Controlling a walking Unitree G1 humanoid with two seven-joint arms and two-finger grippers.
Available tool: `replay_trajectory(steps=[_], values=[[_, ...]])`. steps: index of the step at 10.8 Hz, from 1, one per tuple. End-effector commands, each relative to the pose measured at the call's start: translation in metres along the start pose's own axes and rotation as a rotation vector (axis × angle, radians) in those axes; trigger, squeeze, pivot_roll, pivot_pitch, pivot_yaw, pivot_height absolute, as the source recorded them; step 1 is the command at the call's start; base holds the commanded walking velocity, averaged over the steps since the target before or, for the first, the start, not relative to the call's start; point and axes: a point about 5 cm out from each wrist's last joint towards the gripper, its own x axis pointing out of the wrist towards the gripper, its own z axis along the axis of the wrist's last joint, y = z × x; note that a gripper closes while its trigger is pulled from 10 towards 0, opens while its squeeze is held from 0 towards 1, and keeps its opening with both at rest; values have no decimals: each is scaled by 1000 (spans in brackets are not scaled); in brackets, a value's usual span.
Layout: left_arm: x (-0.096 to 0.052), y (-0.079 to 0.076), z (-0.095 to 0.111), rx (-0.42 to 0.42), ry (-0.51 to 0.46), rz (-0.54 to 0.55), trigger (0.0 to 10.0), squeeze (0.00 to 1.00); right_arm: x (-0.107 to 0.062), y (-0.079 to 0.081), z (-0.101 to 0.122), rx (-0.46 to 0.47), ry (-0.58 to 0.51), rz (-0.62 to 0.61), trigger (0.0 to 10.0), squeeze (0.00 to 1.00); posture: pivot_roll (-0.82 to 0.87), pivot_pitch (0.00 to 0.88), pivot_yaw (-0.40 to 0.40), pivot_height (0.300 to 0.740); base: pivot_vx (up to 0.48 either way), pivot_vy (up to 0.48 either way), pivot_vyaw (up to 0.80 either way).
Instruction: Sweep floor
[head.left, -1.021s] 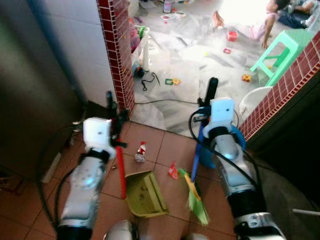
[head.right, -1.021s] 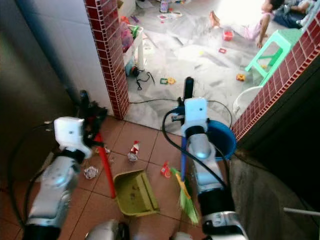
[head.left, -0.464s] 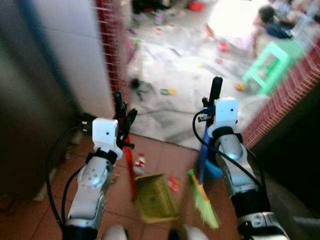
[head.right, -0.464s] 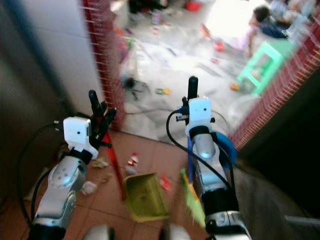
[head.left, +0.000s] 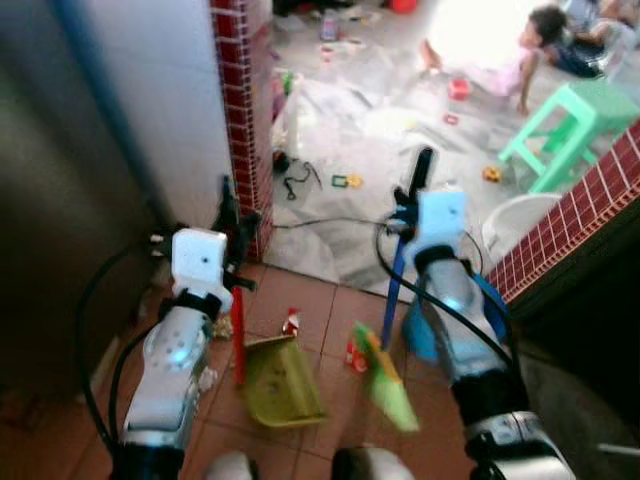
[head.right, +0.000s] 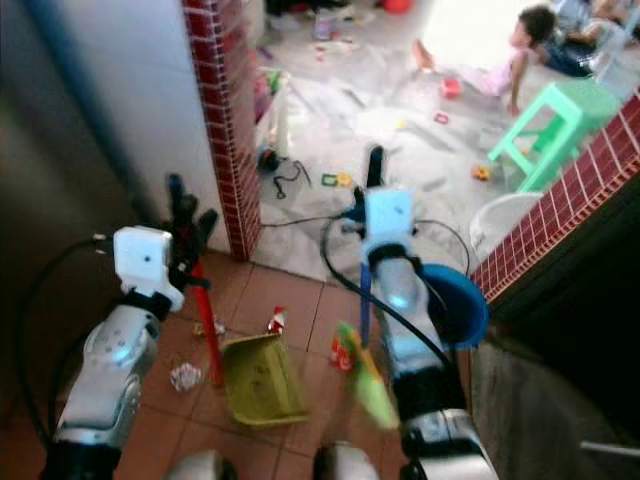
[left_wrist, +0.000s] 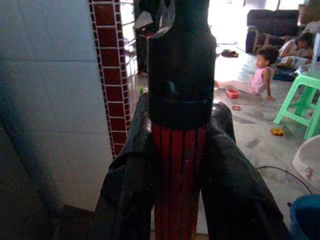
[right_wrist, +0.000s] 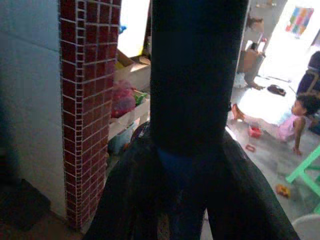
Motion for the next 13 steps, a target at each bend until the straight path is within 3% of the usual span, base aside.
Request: replay_trajectory(steps=[1,4,6,7,9,11,13], values=[[10,-7,15,48,-83,-23,10000,0,4,-6,6,1,-30,-27,10000,0,46,100,-74,740,0,0,0],[21,-31,2,51,-56,-65,10000,0,8,-7,9,-3,-35,-20,10000,0,20,104,-85,740,0,0,0],[29,-44,-14,3,-17,-95,10000,0,11,-6,6,-20,-22,-7,10000,0,6,87,-91,740,0,0,0],[32,-46,-20,-25,6,-107,10000,0,12,-5,7,-31,-26,-5,10000,0,6,87,-91,740,0,0,0],[43,-48,-34,-1,98,-135,10000,0,18,-10,12,-80,-48,-21,10000,0,-18,69,-84,740,0,0,0],[45,-44,-33,47,74,-157,10000,0,19,-26,11,-111,-56,-61,10000,0,-15,67,-81,740,0,0,0],[41,-34,-39,84,70,-86,10000,0,21,-23,9,-107,-54,-65,10000,0,-8,73,-79,740,0,0,0]])
